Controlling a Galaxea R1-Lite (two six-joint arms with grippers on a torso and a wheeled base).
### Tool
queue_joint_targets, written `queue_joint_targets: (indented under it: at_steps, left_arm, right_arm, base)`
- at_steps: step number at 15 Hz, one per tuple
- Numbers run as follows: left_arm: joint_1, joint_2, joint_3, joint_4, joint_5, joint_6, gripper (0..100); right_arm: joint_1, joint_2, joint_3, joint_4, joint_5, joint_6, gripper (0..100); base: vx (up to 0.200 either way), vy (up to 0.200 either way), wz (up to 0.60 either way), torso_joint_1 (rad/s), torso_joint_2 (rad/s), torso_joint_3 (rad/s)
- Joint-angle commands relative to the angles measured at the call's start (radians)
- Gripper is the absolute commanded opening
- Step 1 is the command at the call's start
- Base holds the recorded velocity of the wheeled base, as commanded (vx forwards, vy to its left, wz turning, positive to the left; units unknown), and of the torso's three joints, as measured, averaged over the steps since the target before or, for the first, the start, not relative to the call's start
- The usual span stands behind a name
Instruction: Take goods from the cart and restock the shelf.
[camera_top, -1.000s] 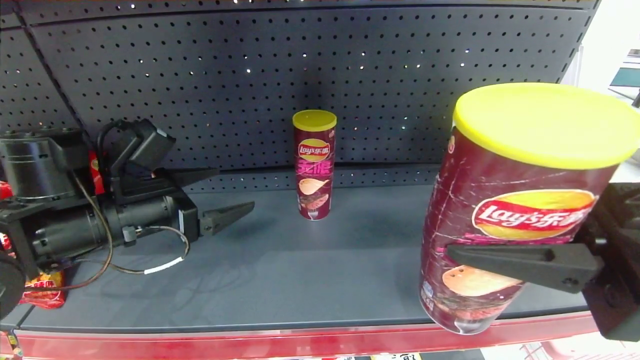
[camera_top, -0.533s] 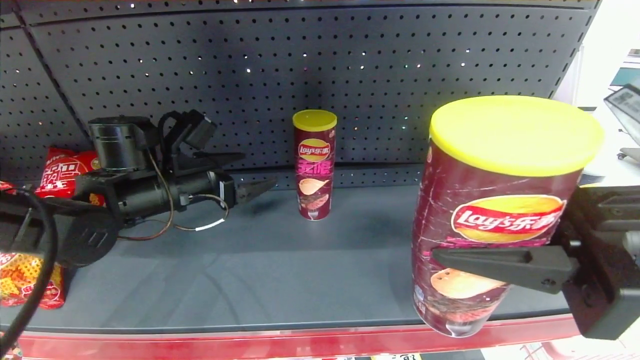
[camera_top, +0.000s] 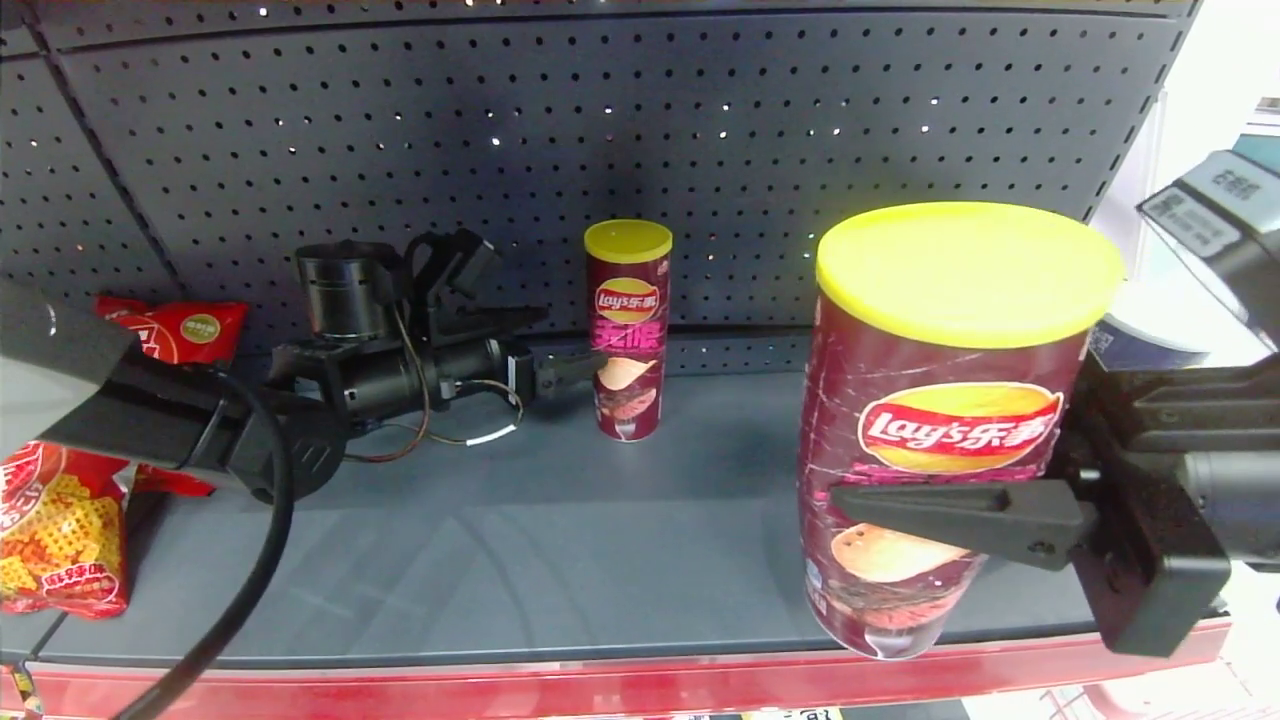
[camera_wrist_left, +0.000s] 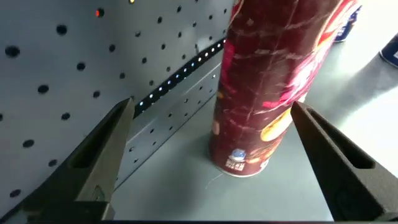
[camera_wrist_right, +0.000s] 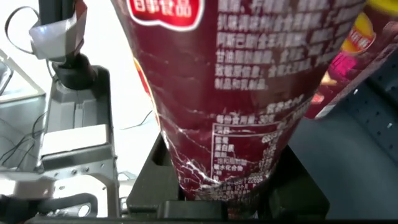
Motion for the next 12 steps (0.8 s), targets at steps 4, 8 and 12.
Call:
queue_joint_targets:
  at_steps: [4,8,12]
  left_arm:
    - [-0.019,0.016,-0.014,0.000,-0.004,-0.005,100]
    - [-0.045,0.073,-0.086,0.000,-0.002,-0.007,100]
    - [-0.114,0.136,-0.153,-0.016,0.016,-0.051,100]
  right_arm:
    - [0.001,0.045,0.001,-0.040,0.001,0.017,0]
    - [0.001,0.047,0.001,-0.040,0.001,0.017,0]
    - [-0.002,0.045,0.010,-0.040,0.001,0.017,0]
  base:
    - [0.000,0.000,0.00,0.000,0.00,0.000]
    - [0.000,0.000,0.00,0.000,0.00,0.000]
    - [0.000,0.000,0.00,0.000,0.00,0.000]
